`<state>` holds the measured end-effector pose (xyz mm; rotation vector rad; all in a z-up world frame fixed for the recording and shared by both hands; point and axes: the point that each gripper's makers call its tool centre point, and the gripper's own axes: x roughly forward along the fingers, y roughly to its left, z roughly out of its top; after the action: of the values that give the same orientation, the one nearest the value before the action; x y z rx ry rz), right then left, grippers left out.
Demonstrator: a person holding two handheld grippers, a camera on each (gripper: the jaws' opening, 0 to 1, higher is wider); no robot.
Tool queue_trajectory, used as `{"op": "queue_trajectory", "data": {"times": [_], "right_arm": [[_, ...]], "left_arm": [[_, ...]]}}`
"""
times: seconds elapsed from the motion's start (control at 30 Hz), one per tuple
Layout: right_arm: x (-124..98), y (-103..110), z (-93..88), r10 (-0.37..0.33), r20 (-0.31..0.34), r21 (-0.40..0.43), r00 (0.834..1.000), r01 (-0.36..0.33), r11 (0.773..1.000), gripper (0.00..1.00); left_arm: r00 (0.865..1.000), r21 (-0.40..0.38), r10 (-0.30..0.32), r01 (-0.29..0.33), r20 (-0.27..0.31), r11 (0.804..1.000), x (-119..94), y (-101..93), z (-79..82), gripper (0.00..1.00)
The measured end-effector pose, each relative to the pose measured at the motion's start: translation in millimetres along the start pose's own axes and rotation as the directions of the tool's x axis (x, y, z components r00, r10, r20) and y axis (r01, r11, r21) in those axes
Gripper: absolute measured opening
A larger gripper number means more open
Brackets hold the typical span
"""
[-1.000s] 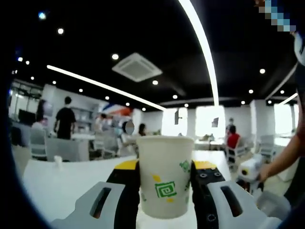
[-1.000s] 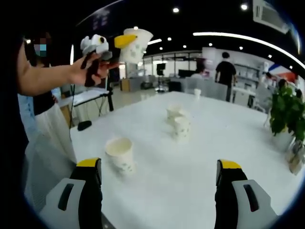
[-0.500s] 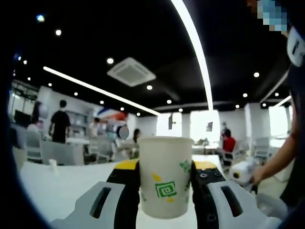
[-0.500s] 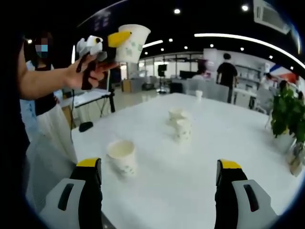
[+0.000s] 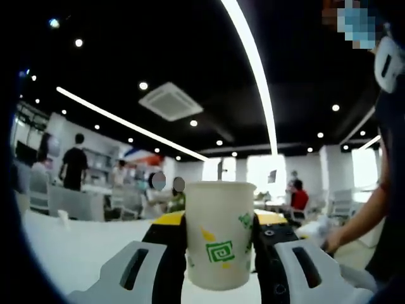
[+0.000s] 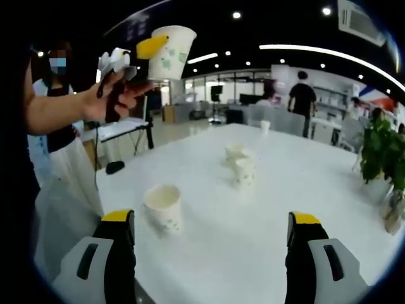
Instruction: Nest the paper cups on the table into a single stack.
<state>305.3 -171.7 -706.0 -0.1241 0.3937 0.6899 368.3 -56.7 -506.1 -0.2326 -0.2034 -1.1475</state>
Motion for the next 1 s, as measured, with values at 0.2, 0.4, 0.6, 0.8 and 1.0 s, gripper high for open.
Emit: {"op": "queue_trajectory", "data": {"times": [0.2,0.4,0.6,0.8,1.0], "right_arm": [[-0.9,-1.2,-2.4,-0.003,-0.003,0.002,1.000,0.003,1.000,0.99],[-1.0,-0.9,-5.6,-0.001,-0.010,0.001,1.000,0.001,1.000,0.99],[-1.7,-0.5,-6.1,0.001,-0.014,-0.002,1.000,-0.001,1.000,0.99],[-1.6,-1.0,-7.3,0.002,-0.018,-0.005,1.000,-0.002,1.000,0.99],[-0.1,-1.3,-8.3,0.000,-0.022,-0.010,1.000,0.000,1.000,0.99]], "left_arm": [[1.000,-0.009,0.002,-0.002,-0.004,1.000,-2.2,-4.9,-4.8,0.39],[1.000,-0.011,-0.010,0.010,-0.002,1.000,-1.8,-13.1,-7.1,0.39],[1.000,-0.012,-0.014,0.014,-0.001,1.000,-2.3,-15.6,-10.6,0.39],[1.000,0.001,-0.015,0.015,-0.009,1.000,-1.1,-17.7,-15.8,0.40],[1.000,-0.008,-0.018,0.018,-0.012,1.000,-2.1,-18.4,-23.4,0.40]]}}
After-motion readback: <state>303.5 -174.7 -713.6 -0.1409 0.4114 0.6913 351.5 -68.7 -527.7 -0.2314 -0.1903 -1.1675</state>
